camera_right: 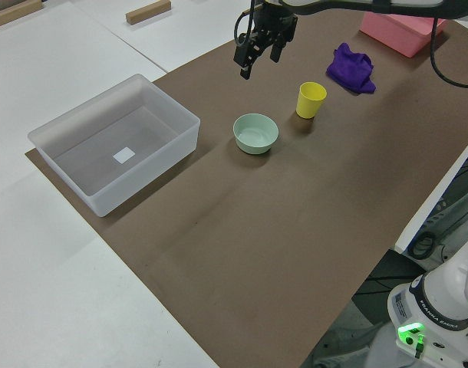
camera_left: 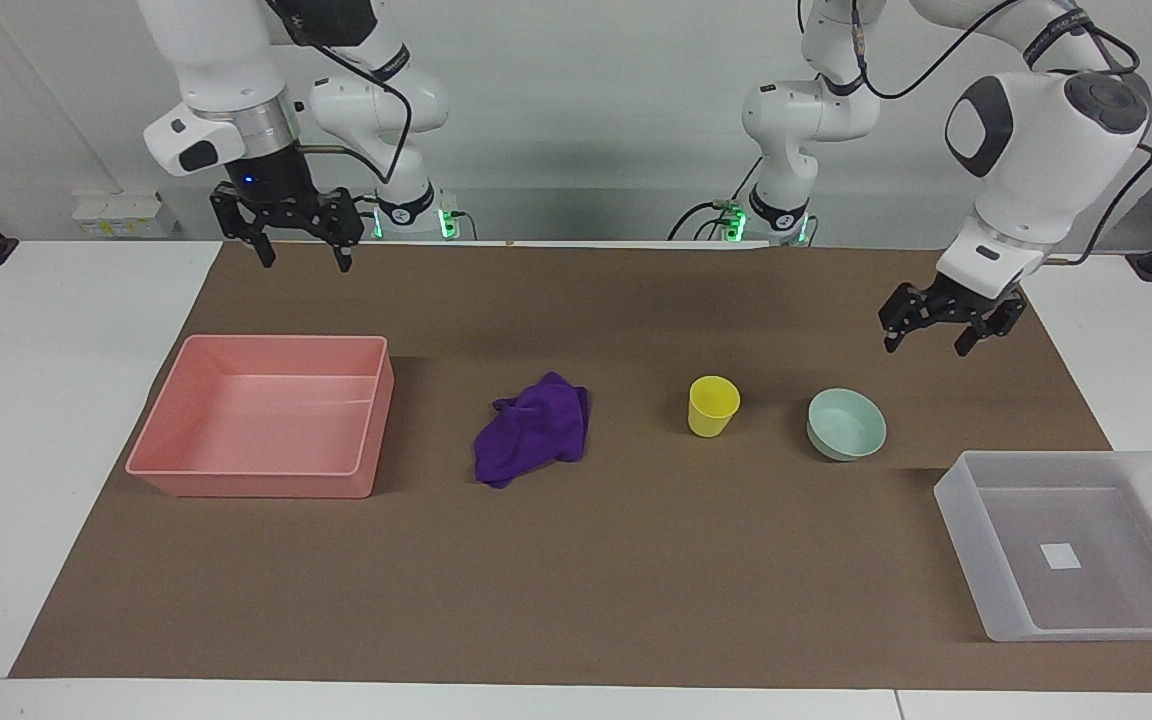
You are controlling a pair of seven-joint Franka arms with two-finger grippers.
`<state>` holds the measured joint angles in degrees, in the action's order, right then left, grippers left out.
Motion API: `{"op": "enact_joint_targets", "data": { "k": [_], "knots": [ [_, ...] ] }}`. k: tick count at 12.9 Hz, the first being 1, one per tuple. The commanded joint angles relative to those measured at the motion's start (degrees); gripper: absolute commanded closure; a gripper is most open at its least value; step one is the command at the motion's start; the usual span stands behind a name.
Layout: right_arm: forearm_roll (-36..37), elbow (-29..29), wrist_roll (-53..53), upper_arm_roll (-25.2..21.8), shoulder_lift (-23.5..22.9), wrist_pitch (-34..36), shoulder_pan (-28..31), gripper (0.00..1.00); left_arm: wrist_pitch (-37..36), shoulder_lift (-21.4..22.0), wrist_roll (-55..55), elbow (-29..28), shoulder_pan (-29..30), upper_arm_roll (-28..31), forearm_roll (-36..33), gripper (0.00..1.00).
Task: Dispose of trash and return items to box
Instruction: 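Reach the left gripper to the green bowl while the right gripper reaches the cloth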
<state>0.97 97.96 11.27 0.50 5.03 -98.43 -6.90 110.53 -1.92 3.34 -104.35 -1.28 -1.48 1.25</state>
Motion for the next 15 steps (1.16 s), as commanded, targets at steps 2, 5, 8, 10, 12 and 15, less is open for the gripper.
{"op": "enact_joint_targets", "data": {
  "k": [2, 5, 8, 10, 12, 15],
  "knots": [
    [-0.6, 4.9, 5.2, 0.4, -5.5, -11.8, -7.7, 0.00, 11.2, -2.6, 0.2, -6.7, 1.6, -0.5, 0.9, 0.00],
    [-0.6, 6.6, 10.9, 0.4, -13.0, -21.3, -13.7, 0.00, 20.1, -3.6, 0.4, -13.3, 3.0, -0.5, 2.4, 0.00],
    [-0.6, 11.0, 13.4, 0.4, -17.8, -34.4, -16.9, 0.00, 23.8, -6.6, 0.6, -15.3, 3.0, -0.5, 3.2, 0.00],
    [-0.5, 12.0, 13.0, 0.4, -20.5, -38.0, -17.7, 0.00, 25.2, -8.4, 0.8, -15.8, 3.0, -0.5, 5.1, 0.00],
    [0.0, 12.3, 12.8, 0.4, -24.3, -41.5, -18.9, 0.00, 26.9, -9.6, 0.9, -16.8, 3.4, -0.5, 5.3, 0.00],
    [0.4, 14.5, 8.8, 0.4, -24.4, -41.7, -18.9, 0.00, 26.8, -9.9, 1.0, -17.2, 3.4, -0.6, 7.0, 0.57]
  ]
}}
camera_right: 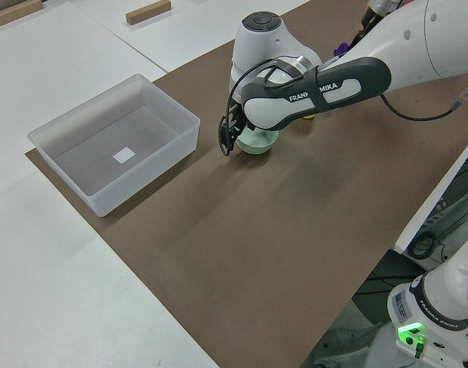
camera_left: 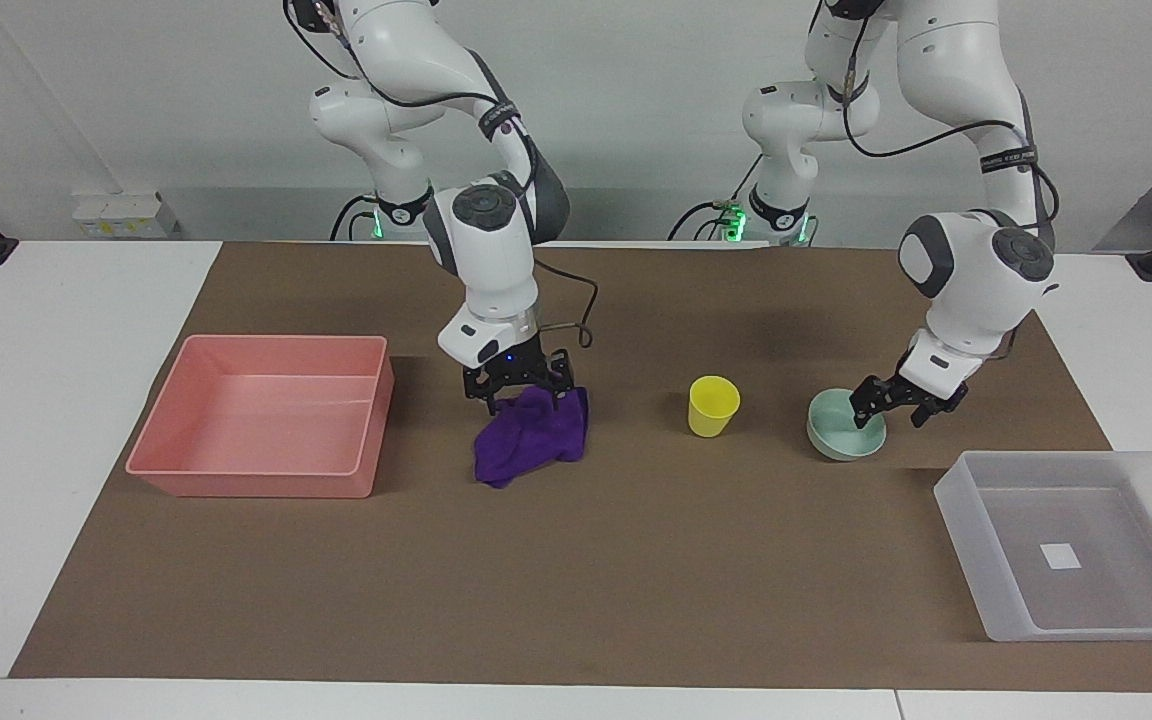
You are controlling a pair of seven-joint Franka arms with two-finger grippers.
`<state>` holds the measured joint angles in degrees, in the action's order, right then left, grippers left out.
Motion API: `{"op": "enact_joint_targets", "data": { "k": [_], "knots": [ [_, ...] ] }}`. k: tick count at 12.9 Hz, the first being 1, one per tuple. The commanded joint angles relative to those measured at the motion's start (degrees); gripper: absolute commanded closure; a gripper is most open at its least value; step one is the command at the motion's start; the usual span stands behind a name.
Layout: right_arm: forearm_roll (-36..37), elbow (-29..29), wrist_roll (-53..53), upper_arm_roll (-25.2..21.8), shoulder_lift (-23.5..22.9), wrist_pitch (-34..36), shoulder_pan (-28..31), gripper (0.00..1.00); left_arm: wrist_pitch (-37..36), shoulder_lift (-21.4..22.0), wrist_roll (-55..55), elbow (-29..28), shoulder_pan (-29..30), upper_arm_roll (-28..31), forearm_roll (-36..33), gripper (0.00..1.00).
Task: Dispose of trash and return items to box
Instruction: 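Reach the left gripper to the green bowl while the right gripper reaches the cloth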
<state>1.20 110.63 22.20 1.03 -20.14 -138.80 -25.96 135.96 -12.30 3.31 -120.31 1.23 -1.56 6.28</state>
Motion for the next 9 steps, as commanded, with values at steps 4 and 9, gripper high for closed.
{"op": "enact_joint_targets", "data": {
  "k": [4, 9],
  "knots": [
    [0.2, 5.7, -2.6, -0.2, 0.6, -5.9, 0.1, 0.33, 0.8, 0.8, 2.6, -0.6, 0.9, -0.5, 2.7, 1.00],
    [0.1, 5.0, -2.0, -0.3, 2.6, -1.3, 0.8, 1.00, -6.3, 4.8, 2.8, 3.9, 1.1, -0.4, 2.7, 1.00]
  ]
}}
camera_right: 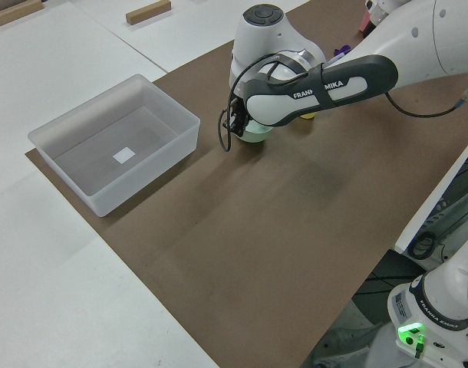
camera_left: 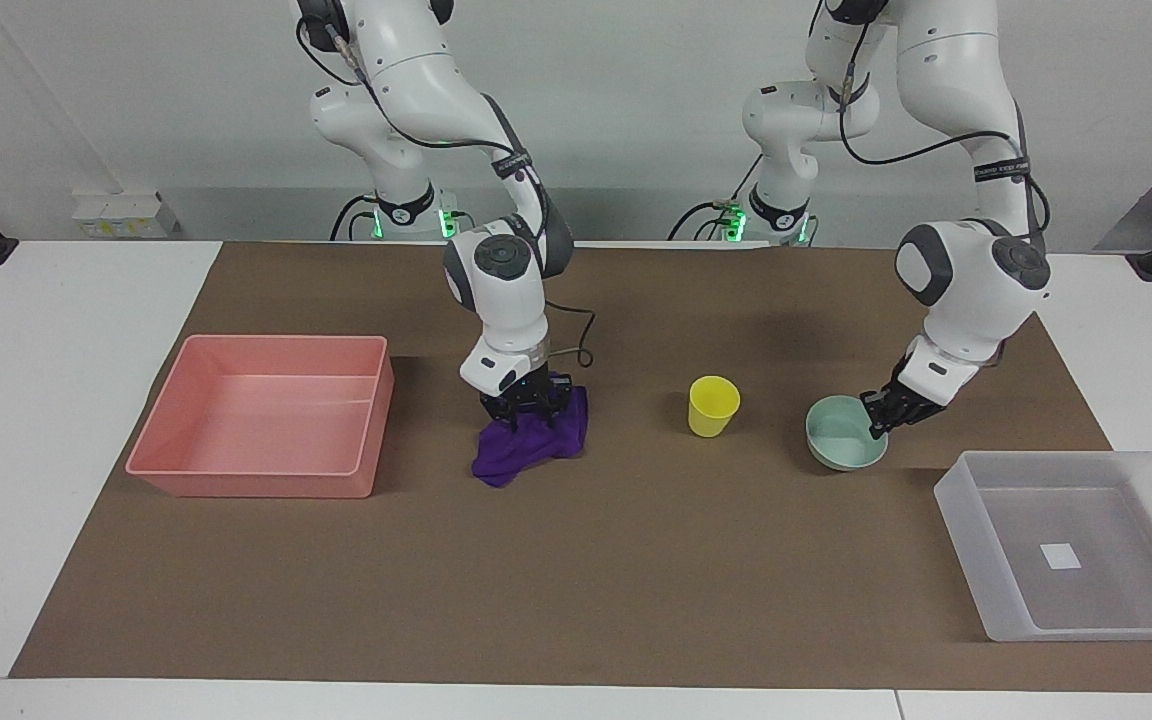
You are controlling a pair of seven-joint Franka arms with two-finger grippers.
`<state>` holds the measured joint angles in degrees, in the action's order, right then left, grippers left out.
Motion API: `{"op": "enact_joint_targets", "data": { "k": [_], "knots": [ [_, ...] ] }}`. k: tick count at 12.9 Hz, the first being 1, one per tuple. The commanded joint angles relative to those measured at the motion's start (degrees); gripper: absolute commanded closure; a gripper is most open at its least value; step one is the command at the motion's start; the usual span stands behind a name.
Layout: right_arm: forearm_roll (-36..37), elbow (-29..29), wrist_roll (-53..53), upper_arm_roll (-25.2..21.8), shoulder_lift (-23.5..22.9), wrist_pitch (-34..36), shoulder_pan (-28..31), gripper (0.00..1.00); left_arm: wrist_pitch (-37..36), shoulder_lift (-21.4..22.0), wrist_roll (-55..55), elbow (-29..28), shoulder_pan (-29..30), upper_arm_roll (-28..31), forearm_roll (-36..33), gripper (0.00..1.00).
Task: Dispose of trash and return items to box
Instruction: 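Lift the bowl with the left gripper while the right gripper carries the cloth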
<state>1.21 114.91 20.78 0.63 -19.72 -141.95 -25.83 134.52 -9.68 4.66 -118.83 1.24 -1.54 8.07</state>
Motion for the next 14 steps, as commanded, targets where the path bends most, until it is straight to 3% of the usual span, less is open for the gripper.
{"op": "enact_joint_targets", "data": {
  "k": [1, 4, 7, 9, 14],
  "knots": [
    [0.1, 0.8, -0.2, -0.1, 2.8, 3.2, 0.7, 1.00, -6.8, 2.0, 1.5, 4.4, 1.1, -0.3, 0.9, 1.00],
    [0.1, 0.3, 0.5, -0.7, 5.8, 7.3, 1.0, 1.00, -8.1, 1.9, 2.0, 6.5, 3.1, -0.4, 0.9, 1.00],
    [0.1, -1.4, 2.4, -0.7, 10.8, 12.9, 2.6, 1.00, -14.6, 1.9, 2.8, 11.9, 4.5, -0.3, 0.9, 1.00],
    [0.5, -3.9, 3.8, -0.8, 13.0, 17.6, 3.1, 1.00, -15.2, 2.0, 3.8, 12.2, 5.3, -0.3, 0.9, 1.00],
    [4.0, -4.9, 4.7, -0.8, 20.8, 21.8, 8.7, 1.00, -16.7, 2.2, 3.8, 15.2, 6.0, -0.3, 0.9, 1.00]
  ]
}}
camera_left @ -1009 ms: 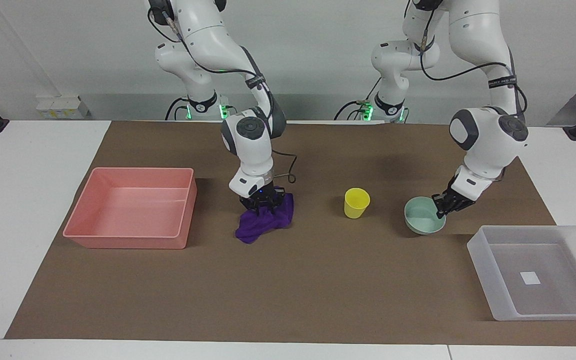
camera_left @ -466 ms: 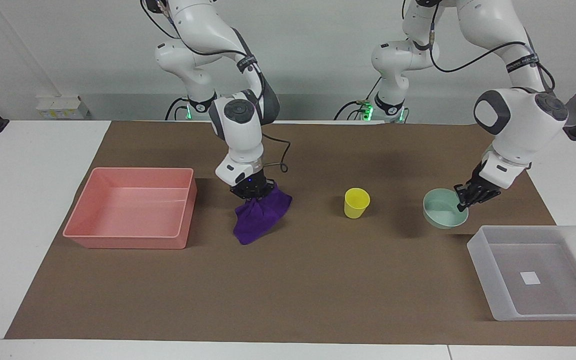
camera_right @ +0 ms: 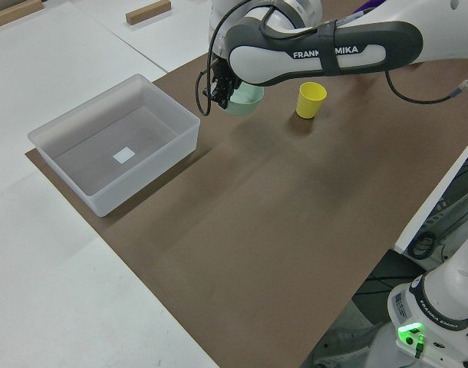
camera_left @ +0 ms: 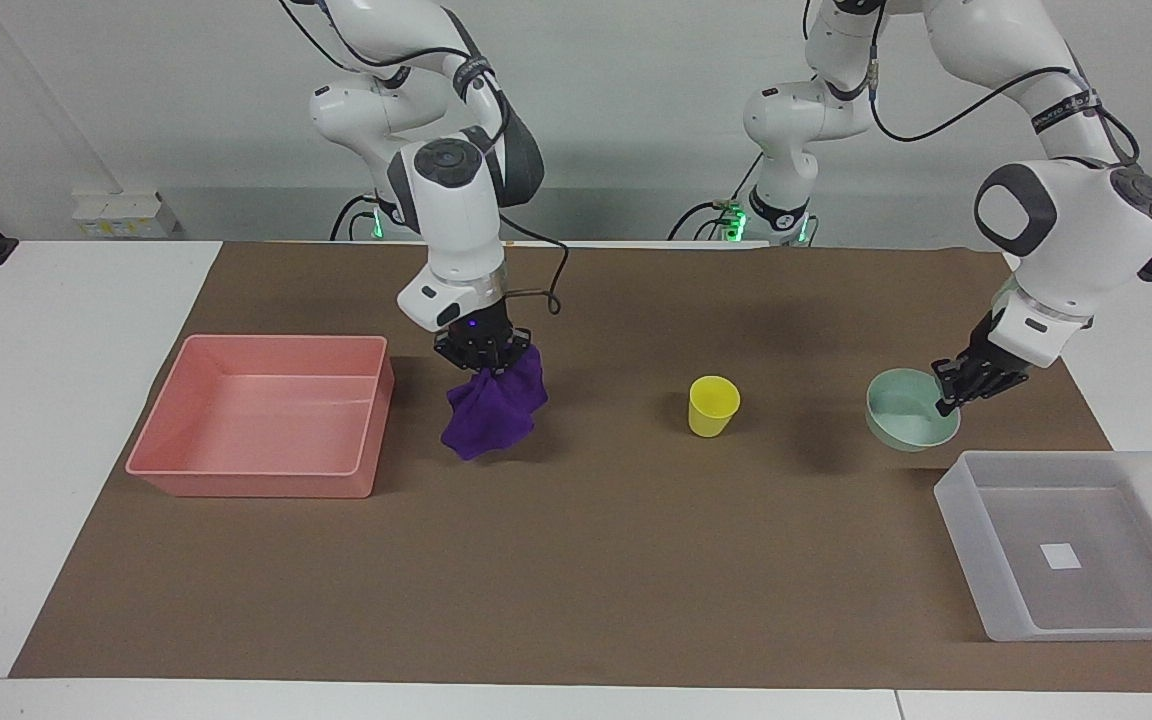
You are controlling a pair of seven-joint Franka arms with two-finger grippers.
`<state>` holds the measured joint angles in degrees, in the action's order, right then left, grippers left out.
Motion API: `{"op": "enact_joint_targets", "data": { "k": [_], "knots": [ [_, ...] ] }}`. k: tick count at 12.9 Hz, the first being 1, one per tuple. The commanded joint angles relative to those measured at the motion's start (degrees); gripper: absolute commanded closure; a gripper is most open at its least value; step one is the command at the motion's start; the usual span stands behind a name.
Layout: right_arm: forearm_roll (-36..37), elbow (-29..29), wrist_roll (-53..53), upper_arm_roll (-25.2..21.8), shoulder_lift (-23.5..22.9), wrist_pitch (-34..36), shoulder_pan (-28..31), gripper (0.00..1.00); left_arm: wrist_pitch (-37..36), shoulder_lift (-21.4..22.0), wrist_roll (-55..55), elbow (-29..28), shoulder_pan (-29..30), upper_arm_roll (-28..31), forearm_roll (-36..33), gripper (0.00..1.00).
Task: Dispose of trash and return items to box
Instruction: 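Lift the bowl with the left gripper while the right gripper carries the cloth, then lower the purple cloth into the pink bin and open the right gripper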
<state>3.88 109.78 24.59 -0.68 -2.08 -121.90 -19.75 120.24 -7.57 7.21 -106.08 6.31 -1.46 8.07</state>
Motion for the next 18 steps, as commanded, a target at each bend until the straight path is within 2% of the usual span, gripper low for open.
{"op": "enact_joint_targets", "data": {
  "k": [1, 6, 9, 11, 12, 13, 18],
  "knots": [
    [1.8, -0.1, 0.6, 0.5, 4.0, 2.6, 4.3, 1.00, -3.0, 0.1, 1.2, 3.3, 1.3, -0.4, 0.9, 1.00],
    [2.9, 0.1, -14.4, 0.7, 5.4, 3.3, 16.5, 1.00, -8.9, -0.8, 1.2, 11.8, 2.8, -0.2, 0.1, 1.00],
    [2.1, 2.1, -20.8, 0.7, 4.5, 2.5, 23.7, 1.00, -7.6, -1.0, 1.3, 11.8, 4.5, -0.2, 0.0, 1.00],
    [2.0, 3.8, -21.9, 0.7, 3.3, 0.4, 26.2, 1.00, -6.4, -1.4, 2.0, 11.9, 6.3, -0.2, -1.0, 1.00],
    [1.9, 5.2, -21.8, 0.7, 2.2, -0.8, 26.9, 1.00, -4.9, -2.9, 2.2, 12.0, 6.9, -0.2, -1.1, 1.00],
    [2.0, 6.6, -21.9, 0.7, 0.8, -2.7, 28.3, 1.00, -3.8, -5.2, 2.2, 14.6, 7.8, -0.2, -1.2, 1.00],
    [-0.5, 10.8, -20.9, 0.7, -4.4, -10.4, 28.8, 1.00, 0.0, -22.8, 1.9, 33.5, 10.7, 0.1, -4.3, 1.00]
  ]
}}
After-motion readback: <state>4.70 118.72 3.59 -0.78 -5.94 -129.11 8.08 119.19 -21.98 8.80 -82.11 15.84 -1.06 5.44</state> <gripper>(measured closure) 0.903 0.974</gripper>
